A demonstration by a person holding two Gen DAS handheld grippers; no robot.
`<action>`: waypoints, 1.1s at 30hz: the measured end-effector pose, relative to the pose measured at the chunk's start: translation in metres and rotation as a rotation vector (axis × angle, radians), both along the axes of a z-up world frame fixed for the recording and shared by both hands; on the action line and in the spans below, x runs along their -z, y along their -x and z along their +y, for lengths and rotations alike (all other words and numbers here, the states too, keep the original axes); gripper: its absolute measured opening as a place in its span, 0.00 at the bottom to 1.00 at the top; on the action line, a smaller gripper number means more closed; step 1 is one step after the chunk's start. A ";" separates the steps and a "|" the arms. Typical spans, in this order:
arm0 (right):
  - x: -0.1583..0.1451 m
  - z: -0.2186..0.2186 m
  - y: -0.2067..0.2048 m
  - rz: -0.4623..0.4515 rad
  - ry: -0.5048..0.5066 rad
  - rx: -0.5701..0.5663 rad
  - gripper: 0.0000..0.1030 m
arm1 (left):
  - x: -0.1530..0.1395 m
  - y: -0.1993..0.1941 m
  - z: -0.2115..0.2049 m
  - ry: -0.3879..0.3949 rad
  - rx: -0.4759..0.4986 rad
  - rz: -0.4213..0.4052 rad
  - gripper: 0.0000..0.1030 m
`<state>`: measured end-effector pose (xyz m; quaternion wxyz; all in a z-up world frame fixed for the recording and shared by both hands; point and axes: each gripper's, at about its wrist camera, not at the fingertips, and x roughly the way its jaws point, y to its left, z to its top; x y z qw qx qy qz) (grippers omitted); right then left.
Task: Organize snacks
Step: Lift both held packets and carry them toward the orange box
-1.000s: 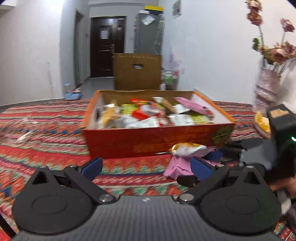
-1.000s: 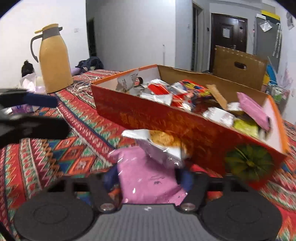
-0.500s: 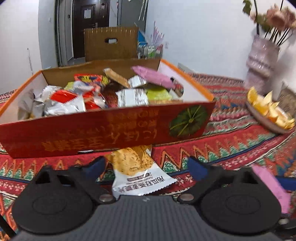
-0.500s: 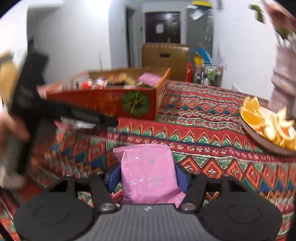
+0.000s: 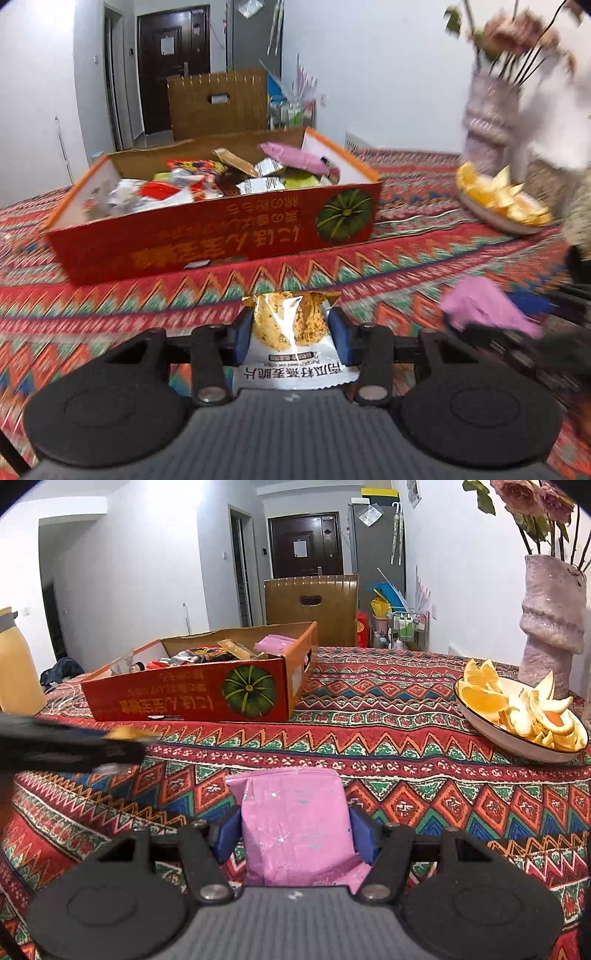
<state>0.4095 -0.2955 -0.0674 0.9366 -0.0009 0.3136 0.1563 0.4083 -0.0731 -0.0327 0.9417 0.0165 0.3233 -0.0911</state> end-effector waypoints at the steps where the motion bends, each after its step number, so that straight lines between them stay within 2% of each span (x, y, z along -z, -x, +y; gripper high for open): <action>1: 0.000 0.001 0.001 -0.003 0.001 -0.004 0.59 | -0.004 0.015 0.005 0.016 0.001 -0.009 0.43; 4: -0.002 0.006 0.008 -0.007 0.003 -0.022 0.59 | -0.014 0.067 0.025 0.056 -0.021 -0.028 0.43; 7: -0.008 0.020 0.029 -0.032 0.062 -0.019 0.59 | -0.021 0.118 0.048 0.072 -0.077 -0.059 0.43; 12: -0.016 0.044 0.097 -0.035 0.008 -0.088 0.59 | -0.026 0.173 0.084 0.108 -0.180 -0.064 0.43; 19: -0.009 0.076 0.186 0.027 -0.077 -0.101 0.59 | -0.020 0.229 0.115 0.139 -0.210 -0.039 0.43; 23: -0.006 0.087 0.209 0.043 -0.064 -0.108 0.59 | -0.017 0.242 0.121 0.153 -0.187 -0.027 0.43; 28: -0.012 0.088 0.210 0.039 -0.031 -0.069 0.59 | -0.020 0.241 0.124 0.170 -0.162 -0.050 0.43; 33: -0.018 0.085 0.194 0.023 -0.015 -0.061 0.59 | -0.027 0.226 0.125 0.171 -0.146 -0.068 0.43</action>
